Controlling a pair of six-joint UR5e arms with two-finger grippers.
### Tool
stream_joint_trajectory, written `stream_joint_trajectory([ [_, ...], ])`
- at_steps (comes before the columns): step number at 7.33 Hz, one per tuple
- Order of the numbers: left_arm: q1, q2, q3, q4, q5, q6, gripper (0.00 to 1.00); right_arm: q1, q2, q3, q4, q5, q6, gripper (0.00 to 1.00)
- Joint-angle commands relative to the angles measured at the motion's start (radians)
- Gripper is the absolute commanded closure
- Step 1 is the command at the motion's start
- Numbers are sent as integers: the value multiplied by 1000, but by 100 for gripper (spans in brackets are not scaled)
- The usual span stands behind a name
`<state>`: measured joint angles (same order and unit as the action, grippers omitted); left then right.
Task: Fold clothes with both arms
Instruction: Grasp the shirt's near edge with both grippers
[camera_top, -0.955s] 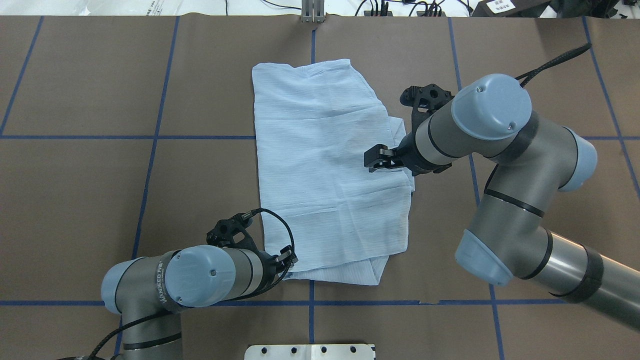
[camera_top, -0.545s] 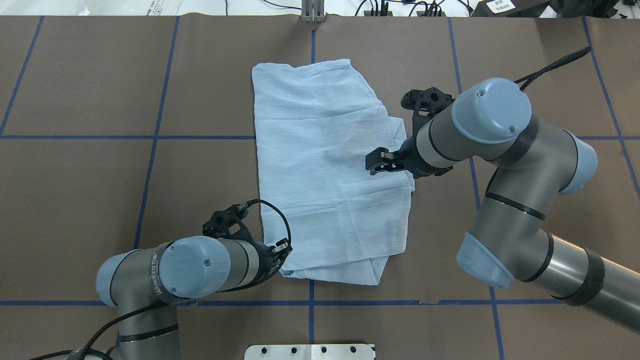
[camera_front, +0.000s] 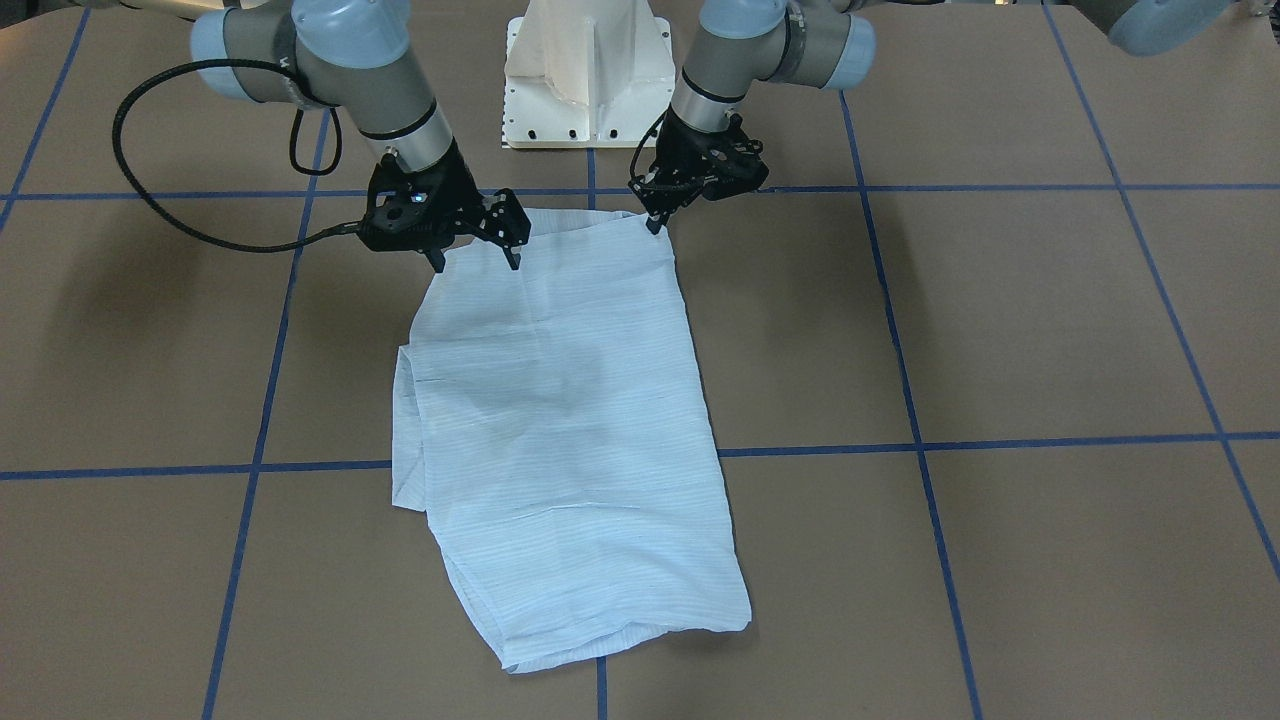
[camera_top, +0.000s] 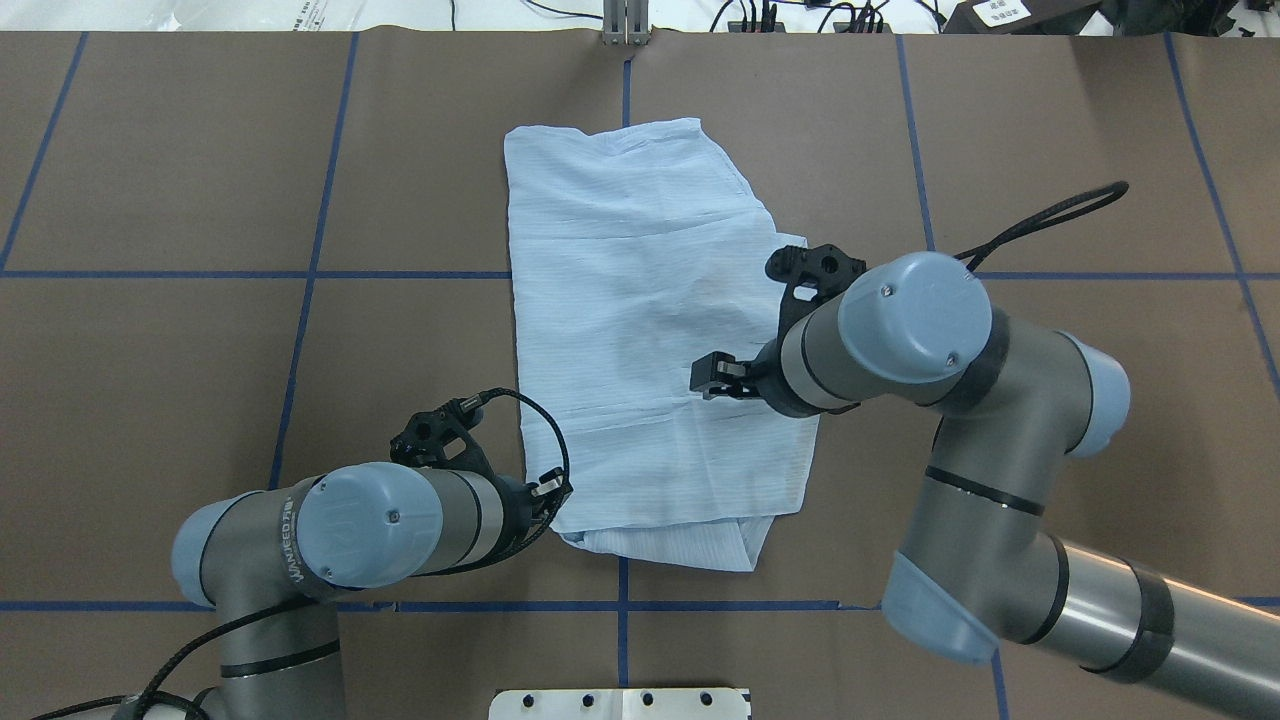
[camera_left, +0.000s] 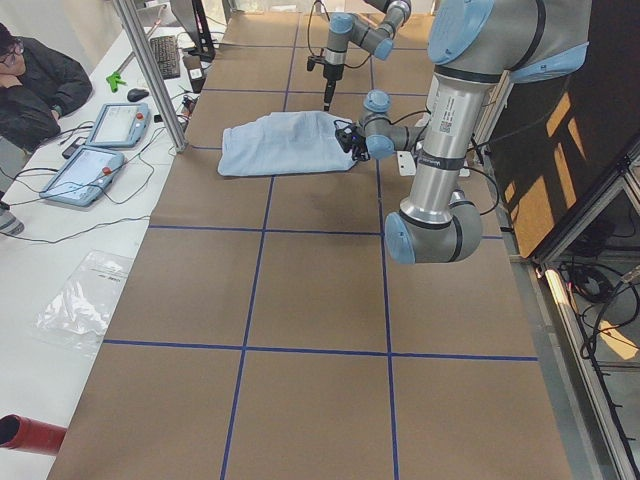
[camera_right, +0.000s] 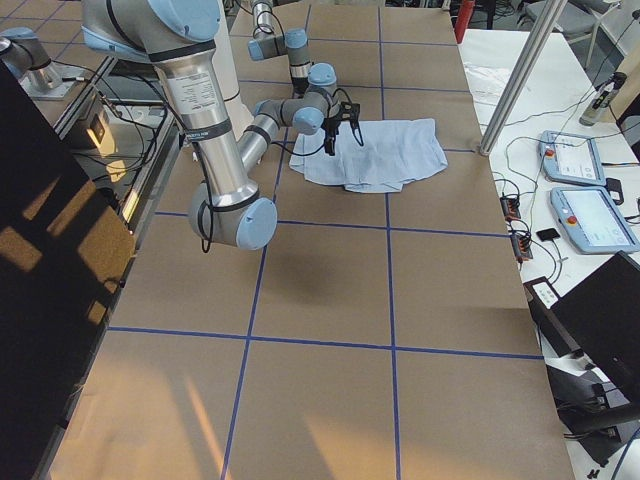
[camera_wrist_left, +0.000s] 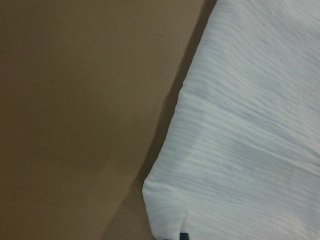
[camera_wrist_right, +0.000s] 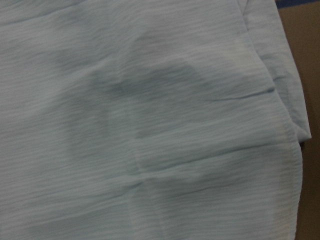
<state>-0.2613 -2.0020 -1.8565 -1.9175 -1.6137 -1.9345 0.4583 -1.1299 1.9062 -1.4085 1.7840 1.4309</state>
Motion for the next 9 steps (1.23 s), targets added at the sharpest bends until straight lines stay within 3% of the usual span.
stream_joint_trajectory([
  [1,-1,2,-3,0,0,0,100,-162,-4,-1,-1,-159,157,0],
  [4,2,2,-1,0,0,0,100,-214,-11,-18,-18,-186,339,0],
  [9,5,0,0,0,1,-1,100,-214,-31,-22,-90,-186,348,0],
])
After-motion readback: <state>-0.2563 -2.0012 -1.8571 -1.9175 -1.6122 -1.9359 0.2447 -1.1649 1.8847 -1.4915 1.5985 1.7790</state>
